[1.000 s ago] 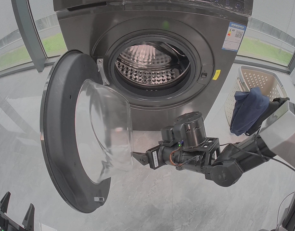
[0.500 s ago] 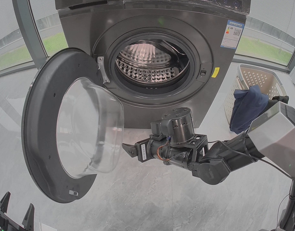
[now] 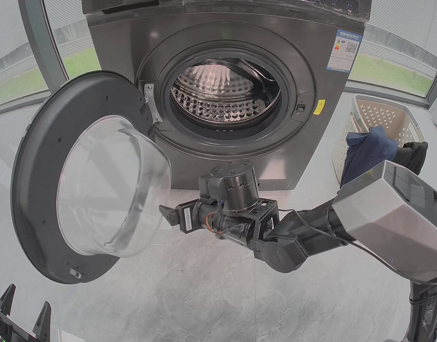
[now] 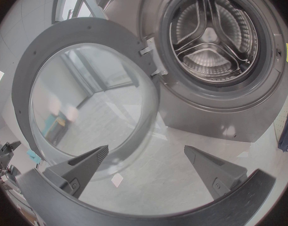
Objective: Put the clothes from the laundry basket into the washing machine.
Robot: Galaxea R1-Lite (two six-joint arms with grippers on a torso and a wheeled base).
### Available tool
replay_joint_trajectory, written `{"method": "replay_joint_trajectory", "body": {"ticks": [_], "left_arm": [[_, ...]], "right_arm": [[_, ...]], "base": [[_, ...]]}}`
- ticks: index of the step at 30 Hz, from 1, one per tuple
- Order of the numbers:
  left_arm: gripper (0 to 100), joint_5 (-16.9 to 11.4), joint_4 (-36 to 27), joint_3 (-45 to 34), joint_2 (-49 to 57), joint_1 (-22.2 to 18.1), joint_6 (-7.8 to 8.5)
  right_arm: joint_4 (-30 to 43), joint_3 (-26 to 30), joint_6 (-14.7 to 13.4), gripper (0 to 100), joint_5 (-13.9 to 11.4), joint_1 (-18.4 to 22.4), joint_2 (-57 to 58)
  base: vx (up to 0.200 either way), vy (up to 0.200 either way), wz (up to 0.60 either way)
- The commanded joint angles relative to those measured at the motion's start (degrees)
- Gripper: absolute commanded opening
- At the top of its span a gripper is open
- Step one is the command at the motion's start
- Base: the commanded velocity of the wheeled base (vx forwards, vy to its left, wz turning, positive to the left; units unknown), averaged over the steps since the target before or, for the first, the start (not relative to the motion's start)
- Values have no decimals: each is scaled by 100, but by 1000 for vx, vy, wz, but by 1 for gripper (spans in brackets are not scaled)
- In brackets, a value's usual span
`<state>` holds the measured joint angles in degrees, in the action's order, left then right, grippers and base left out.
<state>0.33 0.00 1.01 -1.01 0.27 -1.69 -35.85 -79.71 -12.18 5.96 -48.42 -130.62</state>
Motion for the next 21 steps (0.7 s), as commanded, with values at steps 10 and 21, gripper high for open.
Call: {"method": "replay_joint_trajectory", "body": {"ticks": [10,21], "left_arm": [[100,2,0,-84,75,0,-6],[100,2,0,-92,75,0,-6]], "right_arm": [[26,-756,14,100,37,-141,-587],[193,-2259,23,100,265,-379,-1475]], "base": [[0,0,0],[0,0,0]]}}
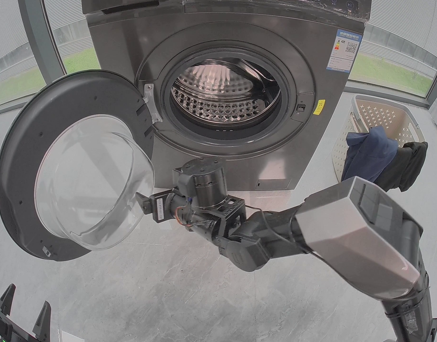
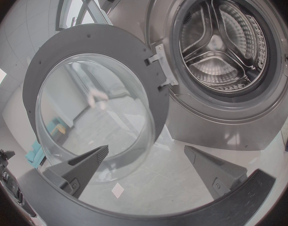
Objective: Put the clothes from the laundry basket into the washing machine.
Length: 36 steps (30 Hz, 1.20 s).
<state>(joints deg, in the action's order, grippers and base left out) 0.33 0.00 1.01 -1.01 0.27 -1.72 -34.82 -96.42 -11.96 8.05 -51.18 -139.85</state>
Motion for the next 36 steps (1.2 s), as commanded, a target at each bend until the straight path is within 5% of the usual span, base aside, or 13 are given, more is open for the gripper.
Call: {"method": "replay_joint_trajectory", "body": {"ticks": [1,7,12,17,26,36], "left_arm": [[100,2,0,-84,75,0,-4],[100,2,0,-84,75,0,-4],[100,2,0,-84,75,0,-4],[100,-7,0,-92,75,0,5],[100,-50,0,-84,75,0,75],[100,-59,0,-84,57,8,75]], "right_arm": [[107,-633,1,100,66,-103,-570],[151,-1371,-8,100,276,-121,-930],[89,-1090,-52,100,312,-42,-684],[168,518,-17,100,303,319,1135],[142,4526,343,100,250,1567,4818],[168,7268,730,100,250,3052,8211]], "base": [[0,0,0],[0,0,0],[0,0,0],[0,0,0],[0,0,0],[0,0,0]]}}
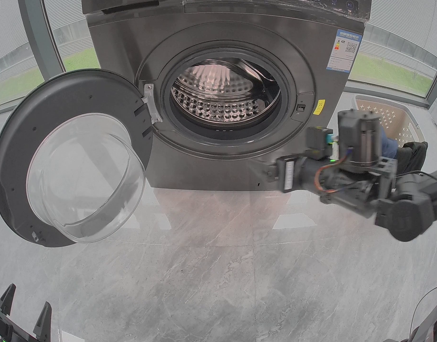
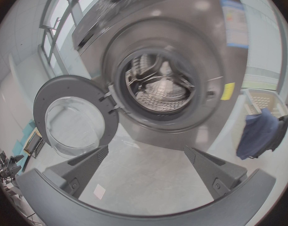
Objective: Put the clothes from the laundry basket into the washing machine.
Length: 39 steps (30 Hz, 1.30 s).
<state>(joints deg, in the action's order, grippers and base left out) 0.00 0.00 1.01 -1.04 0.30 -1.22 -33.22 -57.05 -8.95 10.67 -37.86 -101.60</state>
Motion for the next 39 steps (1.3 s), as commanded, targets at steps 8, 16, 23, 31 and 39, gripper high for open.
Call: {"method": "replay_joint_trajectory", "body": {"ticks": [8,16,23,31,39], "left_arm": [[100,-18,0,-84,60,5,25],[100,-18,0,-84,60,5,-1],[100,-26,0,-84,60,5,8],[100,-18,0,-84,60,5,-10],[100,-18,0,-84,60,5,16]], "right_arm": [[8,4738,666,100,-161,2732,6090],[35,5705,754,100,-601,3479,7286],[1951,5705,745,100,-803,3540,8999],[3322,5696,860,100,-1146,3839,10160],[3304,5696,948,100,-1181,3813,10160]], "base": [[0,0,0],[0,0,0],[0,0,0],[0,0,0],[0,0,0]]}}
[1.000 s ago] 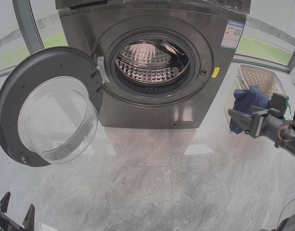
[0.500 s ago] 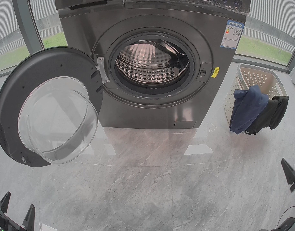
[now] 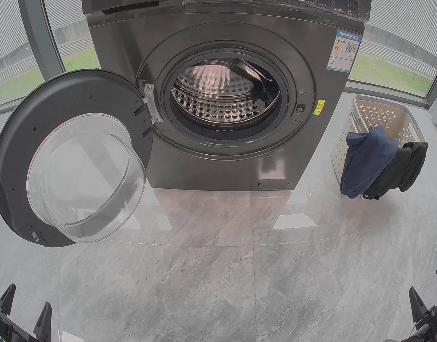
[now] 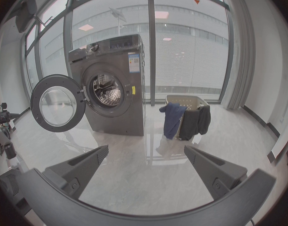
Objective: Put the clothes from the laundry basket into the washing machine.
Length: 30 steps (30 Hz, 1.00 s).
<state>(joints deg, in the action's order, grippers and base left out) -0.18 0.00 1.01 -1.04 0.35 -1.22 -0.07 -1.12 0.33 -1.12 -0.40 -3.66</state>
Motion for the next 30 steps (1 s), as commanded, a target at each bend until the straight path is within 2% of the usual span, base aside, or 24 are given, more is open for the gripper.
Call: {"method": "replay_joint_trajectory", "body": {"ticks": [1,6,27,30], "left_arm": [[100,1,0,-84,60,0,16],[100,1,0,-84,60,0,-10],[100,1,0,-84,60,0,8],[100,1,0,-84,60,0,-10]], "right_arm": [[-10,103,11,100,-2,67,366],[-10,103,11,100,-2,67,366],[-10,103,11,100,-2,67,366],[-10,103,11,100,-2,67,366]], "base": [[0,0,0],[0,0,0],[0,-200,0],[0,0,0]]}}
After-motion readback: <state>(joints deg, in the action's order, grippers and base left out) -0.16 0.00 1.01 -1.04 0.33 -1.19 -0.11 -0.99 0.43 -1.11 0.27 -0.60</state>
